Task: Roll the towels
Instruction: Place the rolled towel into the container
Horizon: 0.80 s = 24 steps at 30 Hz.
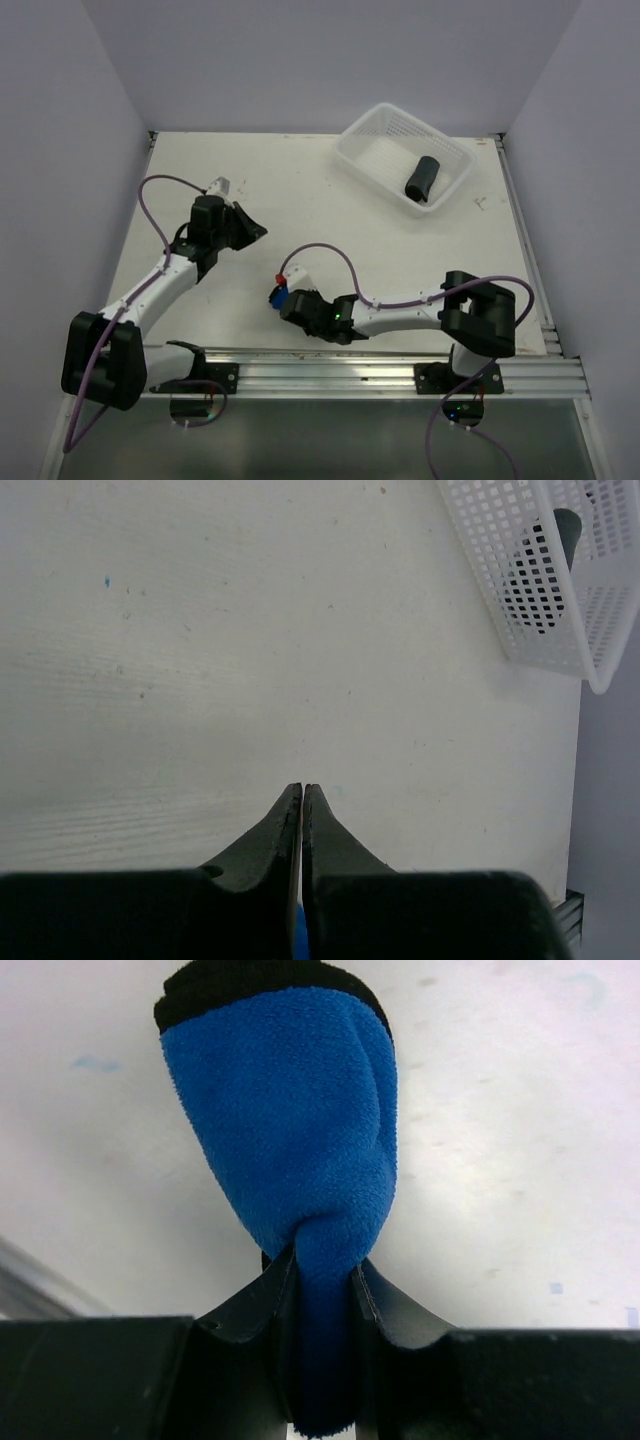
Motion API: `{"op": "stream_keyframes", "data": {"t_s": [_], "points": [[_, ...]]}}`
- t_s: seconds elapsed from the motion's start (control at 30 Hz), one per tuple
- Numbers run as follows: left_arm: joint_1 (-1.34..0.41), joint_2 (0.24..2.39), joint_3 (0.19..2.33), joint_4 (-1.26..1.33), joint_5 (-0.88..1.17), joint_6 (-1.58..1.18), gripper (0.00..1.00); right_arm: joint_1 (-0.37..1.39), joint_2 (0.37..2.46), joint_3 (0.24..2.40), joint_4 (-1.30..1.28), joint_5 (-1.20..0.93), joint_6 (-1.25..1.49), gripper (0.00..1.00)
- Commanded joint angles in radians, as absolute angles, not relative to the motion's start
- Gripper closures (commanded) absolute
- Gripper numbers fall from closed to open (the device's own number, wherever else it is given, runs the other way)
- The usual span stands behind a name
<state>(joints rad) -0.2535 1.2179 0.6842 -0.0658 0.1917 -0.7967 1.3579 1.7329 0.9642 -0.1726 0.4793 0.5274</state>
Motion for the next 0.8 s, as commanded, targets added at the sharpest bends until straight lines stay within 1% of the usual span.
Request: {"op": "stream_keyframes", "data": {"t_s": [0.0,0.13,0.23,0.33,0.47,0.6,0.67,0.7,0.77], "points": [[-0.247,1.203,0.767,-0.161,0.186,-0.717,0.93,1.261,1.648,0.939,-0.223,0.502,0.528,1.0],[-0.245,1.186,0.871,-0.247,0.154,-0.654,0.93,1.172,1.608,0.986,-0.241,0.491,0.46,1.0],[-0.247,1.175,0.935,-0.317,0.051,-0.597,0.93,1.112,1.583,1.029,-0.253,0.48,0.42,1.0],[-0.247,1.152,0.934,-0.327,-0.03,-0.566,0.91,1.043,1.565,1.063,-0.252,0.451,0.396,1.0],[-0.247,1.147,0.931,-0.33,-0.006,-0.532,0.89,0.954,1.557,1.136,-0.265,0.42,0.342,1.0],[-0.247,1.158,0.925,-0.33,-0.018,-0.518,0.89,0.821,1.574,1.28,-0.272,0.335,0.314,1.0],[-0.242,1.173,0.916,-0.331,0.014,-0.515,0.89,0.735,1.614,1.346,-0.275,0.273,0.304,1.0],[-0.242,1.177,0.913,-0.334,0.023,-0.515,0.89,0.689,1.63,1.421,-0.285,0.262,0.29,1.0],[-0.242,1.187,0.91,-0.342,0.025,-0.505,0.9,0.646,1.698,1.5,-0.301,0.236,0.278,1.0]]}}
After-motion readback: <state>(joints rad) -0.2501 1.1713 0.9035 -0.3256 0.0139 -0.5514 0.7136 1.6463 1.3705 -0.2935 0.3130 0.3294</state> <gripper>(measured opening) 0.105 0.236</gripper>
